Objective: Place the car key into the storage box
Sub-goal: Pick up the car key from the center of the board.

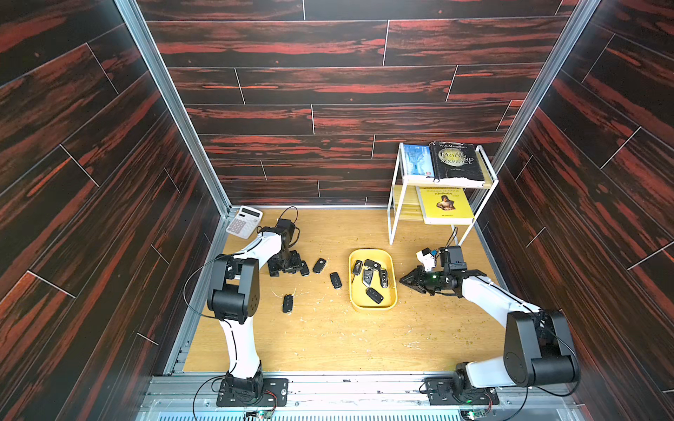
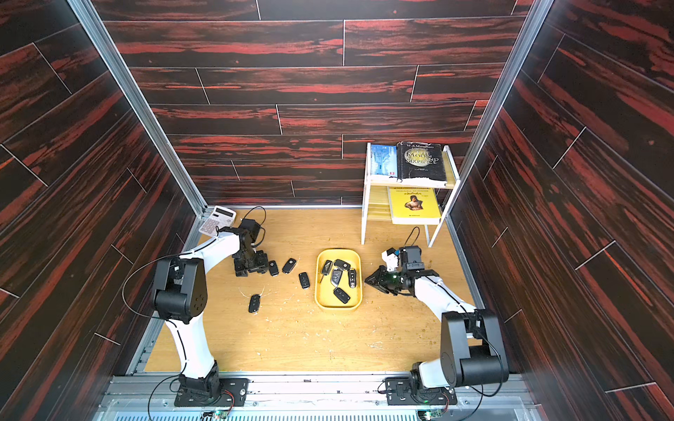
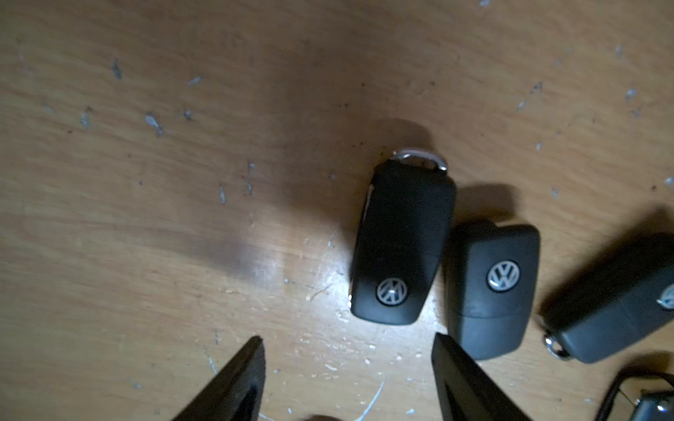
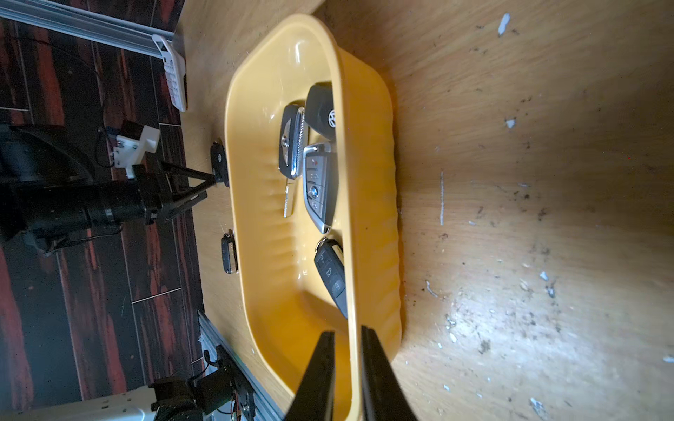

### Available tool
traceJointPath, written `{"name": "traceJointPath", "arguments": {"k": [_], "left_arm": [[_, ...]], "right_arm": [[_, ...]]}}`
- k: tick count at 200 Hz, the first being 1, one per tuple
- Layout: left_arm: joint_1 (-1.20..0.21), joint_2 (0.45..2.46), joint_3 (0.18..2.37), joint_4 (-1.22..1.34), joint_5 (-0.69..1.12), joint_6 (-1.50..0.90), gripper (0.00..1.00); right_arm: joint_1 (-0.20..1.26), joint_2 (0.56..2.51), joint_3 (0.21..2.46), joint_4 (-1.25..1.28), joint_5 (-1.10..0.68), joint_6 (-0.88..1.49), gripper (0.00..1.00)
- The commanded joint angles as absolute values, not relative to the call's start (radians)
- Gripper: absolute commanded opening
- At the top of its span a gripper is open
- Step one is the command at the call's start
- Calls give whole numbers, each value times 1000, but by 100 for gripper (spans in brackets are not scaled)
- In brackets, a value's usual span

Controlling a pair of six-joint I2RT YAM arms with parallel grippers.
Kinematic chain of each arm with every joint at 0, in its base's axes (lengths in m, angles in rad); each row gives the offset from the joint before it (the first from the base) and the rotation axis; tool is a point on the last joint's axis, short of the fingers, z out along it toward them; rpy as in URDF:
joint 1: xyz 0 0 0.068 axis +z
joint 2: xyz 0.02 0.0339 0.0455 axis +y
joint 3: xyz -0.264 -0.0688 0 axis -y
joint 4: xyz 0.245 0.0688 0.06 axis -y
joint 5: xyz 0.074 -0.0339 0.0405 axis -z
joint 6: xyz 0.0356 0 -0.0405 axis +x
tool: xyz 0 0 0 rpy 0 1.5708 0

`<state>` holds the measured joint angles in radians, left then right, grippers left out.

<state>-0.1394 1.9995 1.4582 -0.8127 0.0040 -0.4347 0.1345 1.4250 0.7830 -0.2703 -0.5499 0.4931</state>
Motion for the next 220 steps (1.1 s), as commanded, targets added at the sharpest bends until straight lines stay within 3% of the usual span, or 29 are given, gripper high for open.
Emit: {"name": "traceJointPath", "arguments": {"k": [1,54,140,173,192,208,220], "left_arm": [[-132,2026,1496,-808,12,-423,76],[-130,2074,1541,-795,12,-421,75],[-129,2162,1634,-820,12,-410,65],[-129,2181,1648,-830,8,-403,53],[-129,2184,1652,-832,18,-402,37],[-128,2182,1655,-839,17,-398,18],[-129,2179,1654,-840,19,-395,13]], "right_arm": [[132,1383,810,-304,-544,470,19],[156,1261,830,-301,-599,440,21],[198,1197,891,-350,-640,440,25],[202,1183,895,-334,-673,441,25],[212,1168,886,-305,-697,444,26],[212,1164,869,-264,-754,461,32],[212,1167,856,-232,-793,477,37]]}}
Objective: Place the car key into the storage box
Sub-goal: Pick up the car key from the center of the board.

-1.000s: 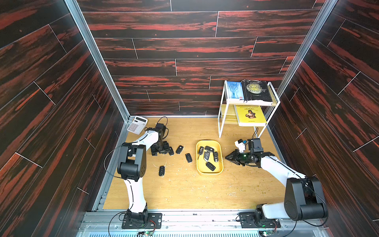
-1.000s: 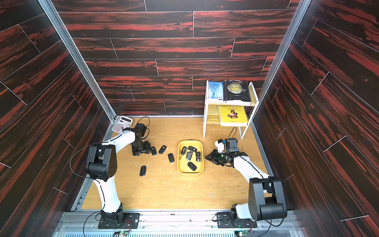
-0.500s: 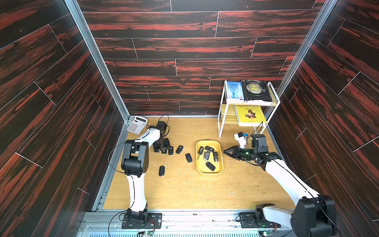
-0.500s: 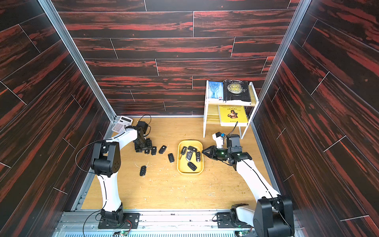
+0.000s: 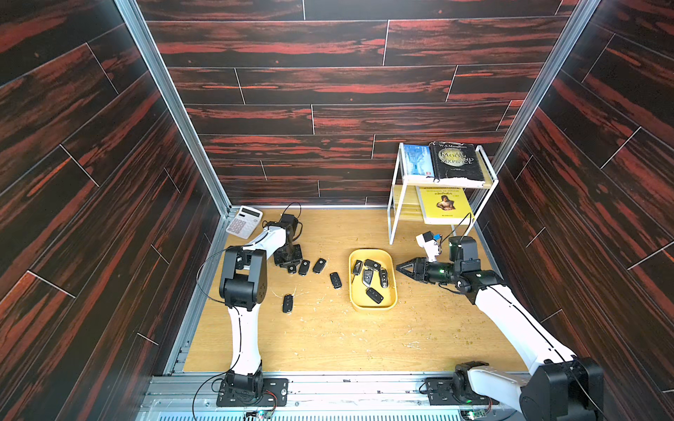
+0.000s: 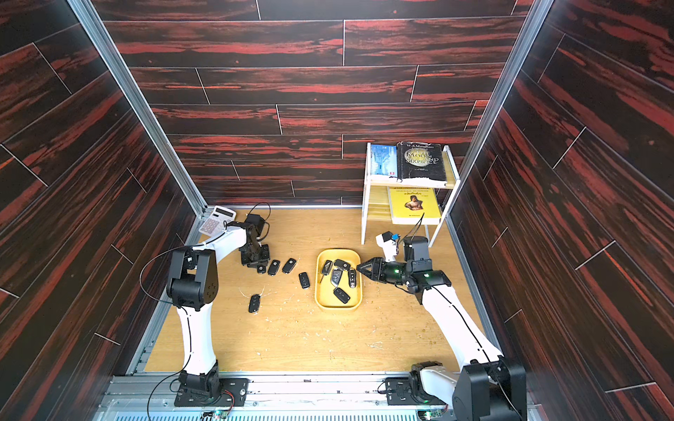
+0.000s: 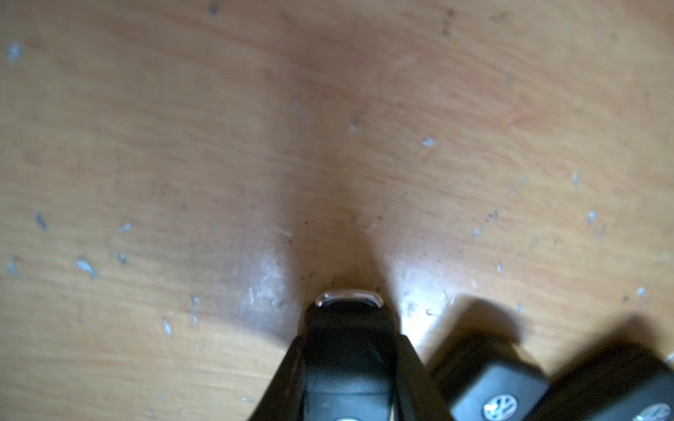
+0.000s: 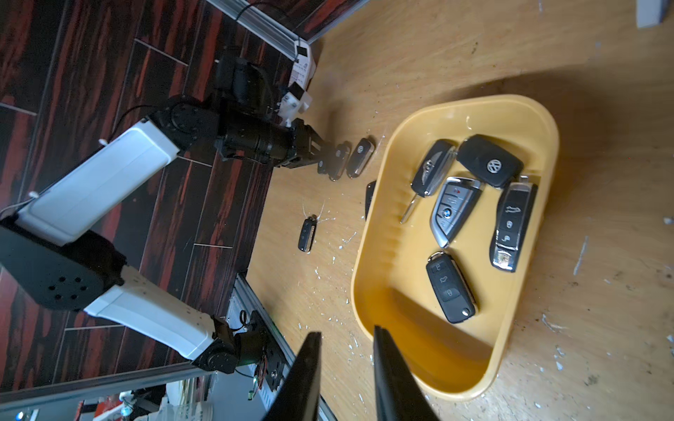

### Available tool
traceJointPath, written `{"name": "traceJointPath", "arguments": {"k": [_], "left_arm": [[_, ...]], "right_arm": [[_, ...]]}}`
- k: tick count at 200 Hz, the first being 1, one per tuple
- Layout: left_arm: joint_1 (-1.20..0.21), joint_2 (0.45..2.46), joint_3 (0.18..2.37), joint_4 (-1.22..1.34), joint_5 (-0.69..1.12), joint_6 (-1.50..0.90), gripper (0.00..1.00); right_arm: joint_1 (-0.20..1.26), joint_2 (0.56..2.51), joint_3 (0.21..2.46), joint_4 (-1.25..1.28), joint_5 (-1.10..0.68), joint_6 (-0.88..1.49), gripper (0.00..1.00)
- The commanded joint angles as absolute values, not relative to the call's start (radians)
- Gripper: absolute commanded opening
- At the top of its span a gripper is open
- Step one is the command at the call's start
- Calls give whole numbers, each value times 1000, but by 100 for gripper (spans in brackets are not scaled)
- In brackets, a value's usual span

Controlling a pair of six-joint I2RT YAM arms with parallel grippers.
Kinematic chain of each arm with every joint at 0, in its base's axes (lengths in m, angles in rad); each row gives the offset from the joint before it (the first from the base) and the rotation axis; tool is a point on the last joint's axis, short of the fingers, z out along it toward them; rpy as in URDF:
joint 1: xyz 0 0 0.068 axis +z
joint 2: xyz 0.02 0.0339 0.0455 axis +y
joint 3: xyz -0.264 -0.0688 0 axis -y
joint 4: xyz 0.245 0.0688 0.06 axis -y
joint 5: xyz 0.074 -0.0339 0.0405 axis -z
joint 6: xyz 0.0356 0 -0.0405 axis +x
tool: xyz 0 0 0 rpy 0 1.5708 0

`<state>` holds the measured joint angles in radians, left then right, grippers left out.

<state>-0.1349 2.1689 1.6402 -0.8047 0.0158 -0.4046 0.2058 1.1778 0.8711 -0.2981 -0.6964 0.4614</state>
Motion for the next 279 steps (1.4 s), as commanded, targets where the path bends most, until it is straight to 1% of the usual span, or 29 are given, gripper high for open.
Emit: {"name": "traceJointPath", "arguments": {"k": [1,20,27,43,55,80,93,107,123,137,155,165,176,196,215,227,244,255,261,279], "left_arm": [[-129,2179,1655,-839,19,-394,13],[-129,2177,1654,-841,25,-393,4],[-129,2178,1654,-841,27,-393,0],[-129,2174,1658,-848,46,-388,0],[-130,2161,1664,-864,71,-375,0],[-130,2054,1637,-846,173,-369,0],[-136,1963,1622,-830,228,-356,0],[-148,1858,1615,-826,249,-319,0],[-163,1732,1611,-797,266,-270,0],[-167,1623,1582,-736,335,-244,0],[-177,1486,1475,-545,464,-262,0],[-194,1401,1404,-432,505,-251,0],[-217,1334,1350,-371,532,-204,1],[-245,1258,1290,-333,608,-119,0],[-262,1202,1233,-305,657,-49,0],[-270,1167,1201,-292,646,-20,0],[-275,1117,1154,-290,735,75,0],[-285,1078,1118,-246,728,86,0],[-287,1060,1104,-234,740,99,0],[-293,1021,1072,-203,764,122,0]], "right_arm": [[212,1167,855,-230,-796,478,37],[213,1170,847,-201,-833,492,48],[213,1169,848,-198,-834,495,55],[212,1166,856,-192,-851,493,67],[213,1166,863,-185,-871,488,72],[219,1166,874,-172,-935,471,76],[225,1173,885,-177,-960,472,77],[235,1177,886,-168,-986,493,77],[249,1176,861,-91,-1051,576,78],[269,1174,836,16,-1103,678,78],[304,1173,829,121,-1143,794,81],[325,1176,830,200,-1164,867,81],[359,1182,827,313,-1177,972,85],[434,1213,823,545,-1186,1162,86],[481,1265,801,845,-1162,1395,88],[496,1323,776,1142,-1133,1597,89],[512,1449,753,1570,-1068,1924,89],[523,1550,759,1848,-999,2110,89],[533,1590,771,1872,-993,2148,87],[577,1651,805,1871,-970,2127,87]]}}
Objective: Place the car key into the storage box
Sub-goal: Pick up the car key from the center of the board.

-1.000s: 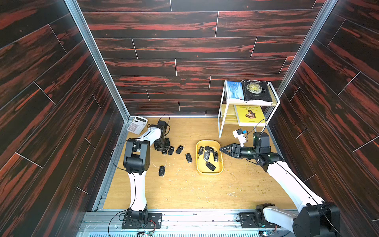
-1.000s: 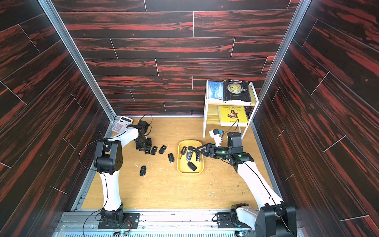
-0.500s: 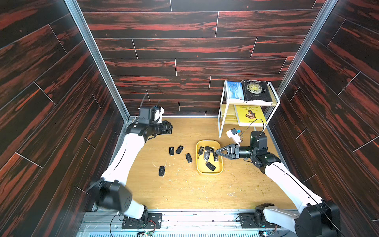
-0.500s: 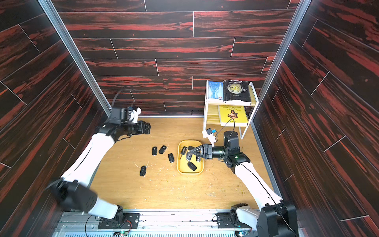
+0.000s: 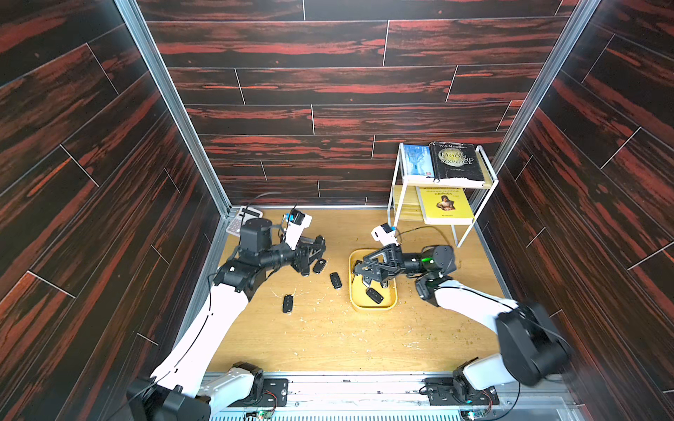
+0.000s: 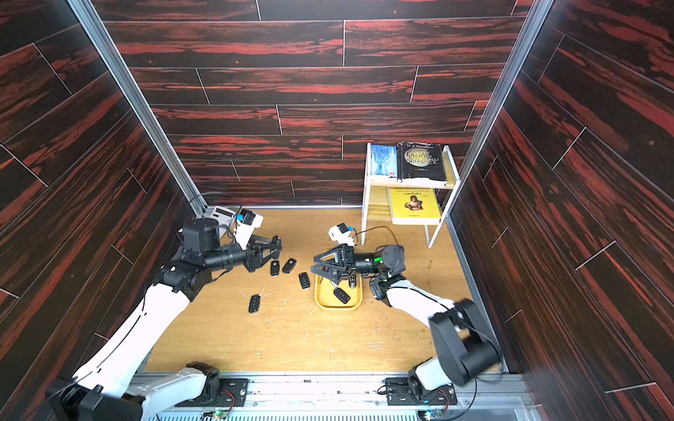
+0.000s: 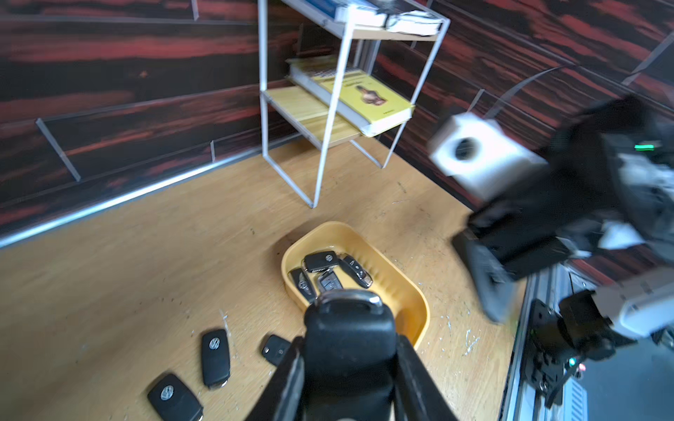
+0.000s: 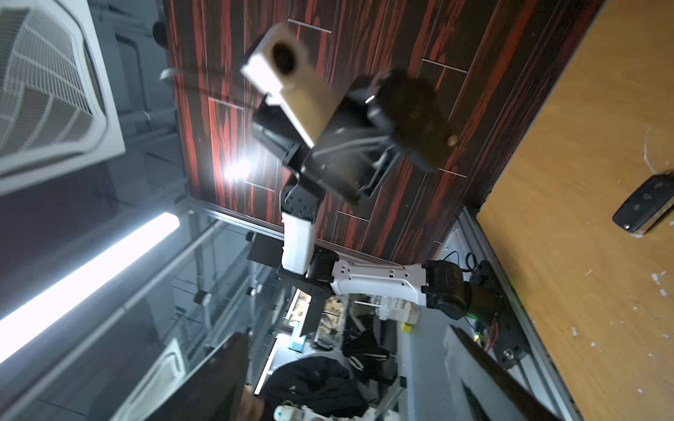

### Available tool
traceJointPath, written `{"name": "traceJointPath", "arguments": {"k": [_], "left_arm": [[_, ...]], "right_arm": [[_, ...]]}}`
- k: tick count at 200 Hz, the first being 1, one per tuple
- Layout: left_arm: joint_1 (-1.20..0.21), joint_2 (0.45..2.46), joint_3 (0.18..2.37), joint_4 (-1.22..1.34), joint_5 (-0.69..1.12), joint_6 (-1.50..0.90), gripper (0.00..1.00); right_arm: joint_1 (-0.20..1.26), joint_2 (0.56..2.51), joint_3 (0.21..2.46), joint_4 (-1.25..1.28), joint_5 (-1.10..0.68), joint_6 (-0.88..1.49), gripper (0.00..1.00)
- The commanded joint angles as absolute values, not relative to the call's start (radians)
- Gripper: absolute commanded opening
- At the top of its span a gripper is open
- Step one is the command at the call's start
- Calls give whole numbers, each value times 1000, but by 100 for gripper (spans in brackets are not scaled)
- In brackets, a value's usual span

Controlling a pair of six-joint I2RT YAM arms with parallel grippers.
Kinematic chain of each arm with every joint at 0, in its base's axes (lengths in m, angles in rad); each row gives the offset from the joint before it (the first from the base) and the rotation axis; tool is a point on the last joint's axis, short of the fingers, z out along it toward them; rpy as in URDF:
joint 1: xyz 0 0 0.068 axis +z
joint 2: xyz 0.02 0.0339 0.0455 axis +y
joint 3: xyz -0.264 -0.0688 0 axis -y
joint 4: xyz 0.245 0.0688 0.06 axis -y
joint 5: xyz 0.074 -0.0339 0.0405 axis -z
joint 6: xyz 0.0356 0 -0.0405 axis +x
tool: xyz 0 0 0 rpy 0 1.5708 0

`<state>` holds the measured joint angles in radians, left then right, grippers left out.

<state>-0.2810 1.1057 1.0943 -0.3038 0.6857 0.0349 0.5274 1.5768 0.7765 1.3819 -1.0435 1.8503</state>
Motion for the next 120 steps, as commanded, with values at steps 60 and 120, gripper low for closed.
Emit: {"name": "traceJointPath", "arguments": {"k": [60,120], "left_arm": [[-316,1011,1071,-258,885,214,0],[-341,1011,1064,-321,913,307,0]], "right_arm": [[660,1784,947,1871,-922,2134,91],[680,1817,999,1871,-903,2164,90]]}}
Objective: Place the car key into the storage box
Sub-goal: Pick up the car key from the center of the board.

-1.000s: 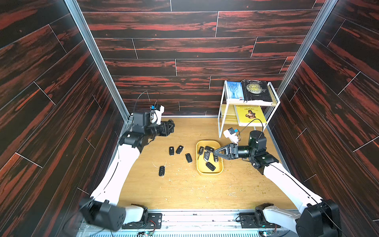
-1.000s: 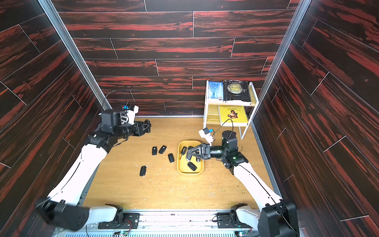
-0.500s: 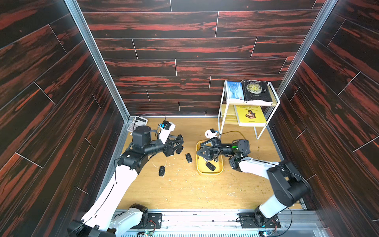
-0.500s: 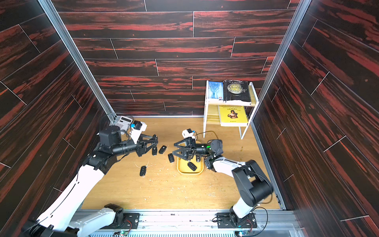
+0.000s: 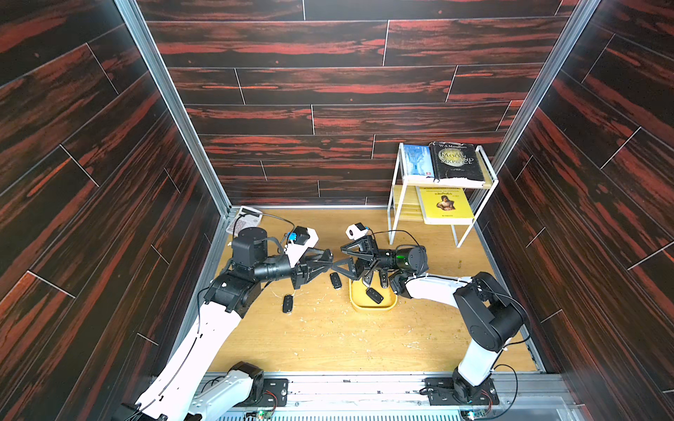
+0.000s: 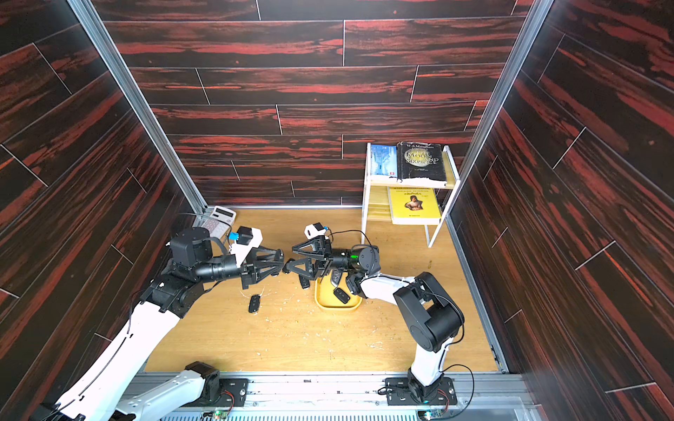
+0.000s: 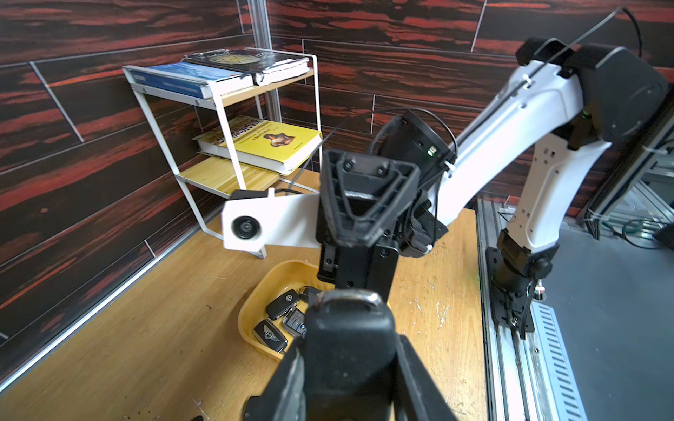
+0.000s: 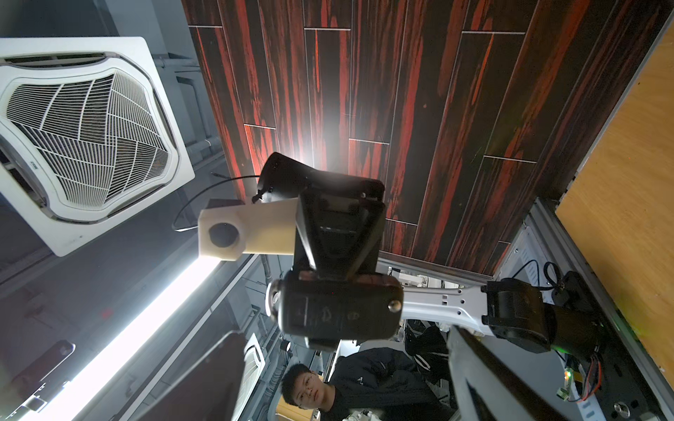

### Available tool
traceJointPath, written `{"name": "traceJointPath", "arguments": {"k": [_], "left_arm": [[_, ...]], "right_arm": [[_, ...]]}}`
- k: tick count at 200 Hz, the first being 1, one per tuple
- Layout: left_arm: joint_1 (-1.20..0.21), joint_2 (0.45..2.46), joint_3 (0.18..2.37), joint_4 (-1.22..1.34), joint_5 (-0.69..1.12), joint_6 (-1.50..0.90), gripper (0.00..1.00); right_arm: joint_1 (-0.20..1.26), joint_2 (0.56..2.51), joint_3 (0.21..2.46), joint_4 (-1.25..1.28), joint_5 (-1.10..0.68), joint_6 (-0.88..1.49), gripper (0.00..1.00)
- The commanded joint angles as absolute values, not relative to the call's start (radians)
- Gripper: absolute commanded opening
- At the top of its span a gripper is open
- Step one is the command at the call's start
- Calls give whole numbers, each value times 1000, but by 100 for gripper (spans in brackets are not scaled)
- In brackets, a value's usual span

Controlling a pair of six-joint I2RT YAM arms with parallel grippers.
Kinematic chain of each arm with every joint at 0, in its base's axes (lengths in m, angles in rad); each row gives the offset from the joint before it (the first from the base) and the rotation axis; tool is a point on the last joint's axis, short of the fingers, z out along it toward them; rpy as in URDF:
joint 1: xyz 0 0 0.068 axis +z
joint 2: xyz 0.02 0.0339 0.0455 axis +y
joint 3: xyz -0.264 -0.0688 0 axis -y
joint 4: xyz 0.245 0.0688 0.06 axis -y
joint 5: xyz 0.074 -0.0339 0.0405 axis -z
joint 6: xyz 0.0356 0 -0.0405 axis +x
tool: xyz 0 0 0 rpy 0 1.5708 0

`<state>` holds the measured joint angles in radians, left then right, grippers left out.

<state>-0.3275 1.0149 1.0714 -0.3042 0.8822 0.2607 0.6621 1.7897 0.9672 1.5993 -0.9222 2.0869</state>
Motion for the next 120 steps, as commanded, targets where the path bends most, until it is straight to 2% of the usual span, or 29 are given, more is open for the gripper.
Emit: {"name": "traceJointPath", "arguments": {"k": [1,59,120], "left_arm": [[-342,1012,1063,-321,912,307,0],[-370,1017,1063,-337,890,343,0],[-370,1015,1072,-374,845,392,0]], "right_arm": [[680,1817,999,1871,-902,2164,91],[715,1853,1056,1871,-891,2178,89],[727,1827,1028,1871,-890,2178,81]]}}
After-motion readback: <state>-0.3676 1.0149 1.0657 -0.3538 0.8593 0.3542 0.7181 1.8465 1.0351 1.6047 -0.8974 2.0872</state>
